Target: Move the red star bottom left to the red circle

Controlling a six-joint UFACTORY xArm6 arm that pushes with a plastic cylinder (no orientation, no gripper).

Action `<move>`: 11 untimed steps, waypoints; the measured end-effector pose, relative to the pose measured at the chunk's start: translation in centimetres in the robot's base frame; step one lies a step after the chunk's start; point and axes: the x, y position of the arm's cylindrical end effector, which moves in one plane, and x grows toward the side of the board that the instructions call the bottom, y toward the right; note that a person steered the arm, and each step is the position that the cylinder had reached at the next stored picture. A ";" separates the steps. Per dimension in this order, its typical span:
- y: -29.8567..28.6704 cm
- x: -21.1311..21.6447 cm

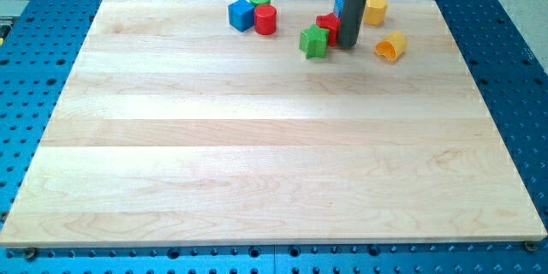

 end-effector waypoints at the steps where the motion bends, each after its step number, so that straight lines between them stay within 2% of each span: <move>1: -4.6 -0.3; 2: -2.1 -0.9; 3: -4.2 -1.0; 4: -2.8 -2.6; 7: -4.0 -7.1; 8: -7.5 -2.7; 9: -14.2 2.4; 11: -23.6 2.7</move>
